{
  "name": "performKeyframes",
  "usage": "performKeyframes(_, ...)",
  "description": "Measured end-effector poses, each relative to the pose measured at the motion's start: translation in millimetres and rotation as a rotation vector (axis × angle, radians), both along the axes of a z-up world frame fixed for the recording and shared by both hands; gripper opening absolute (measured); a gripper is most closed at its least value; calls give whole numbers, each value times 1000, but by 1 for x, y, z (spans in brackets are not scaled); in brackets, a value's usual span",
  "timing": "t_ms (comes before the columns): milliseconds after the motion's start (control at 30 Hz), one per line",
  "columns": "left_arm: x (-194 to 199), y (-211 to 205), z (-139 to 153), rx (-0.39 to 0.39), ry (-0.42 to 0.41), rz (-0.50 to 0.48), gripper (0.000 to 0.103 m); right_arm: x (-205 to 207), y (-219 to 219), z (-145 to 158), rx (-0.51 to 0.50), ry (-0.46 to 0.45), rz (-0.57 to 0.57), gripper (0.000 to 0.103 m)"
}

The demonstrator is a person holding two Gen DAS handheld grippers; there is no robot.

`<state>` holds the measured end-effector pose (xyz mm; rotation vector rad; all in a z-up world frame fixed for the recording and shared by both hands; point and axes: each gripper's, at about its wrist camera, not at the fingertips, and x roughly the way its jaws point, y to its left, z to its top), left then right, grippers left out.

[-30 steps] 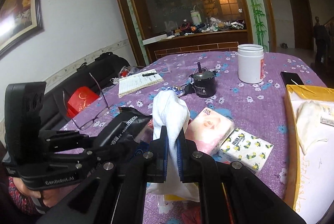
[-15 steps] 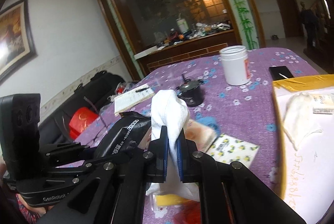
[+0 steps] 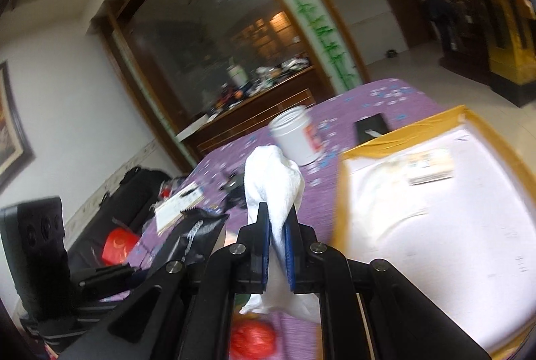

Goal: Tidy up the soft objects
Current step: 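Carry the black bag and white tissue into the box and release both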

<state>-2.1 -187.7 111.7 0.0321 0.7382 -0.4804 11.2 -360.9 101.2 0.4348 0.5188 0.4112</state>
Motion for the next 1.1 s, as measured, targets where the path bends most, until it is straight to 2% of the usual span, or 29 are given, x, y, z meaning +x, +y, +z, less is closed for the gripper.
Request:
performKeyframes(300, 30, -74, 0, -23, 76, -103, 21, 8, -75, 10, -47, 65, -146, 9)
performKeyframes(500, 52, -113, -8, -31, 126, -114, 21, 30, -103, 3, -110, 144, -185, 9)
performKeyframes(767, 71, -144, -32, -11, 186, -97, 21, 67, -113, -19, -223, 264, -175, 9)
performKeyframes(1100, 80, -160, -59, 28, 240, -79, 21, 107, -104, -54, -310, 394, -131, 9)
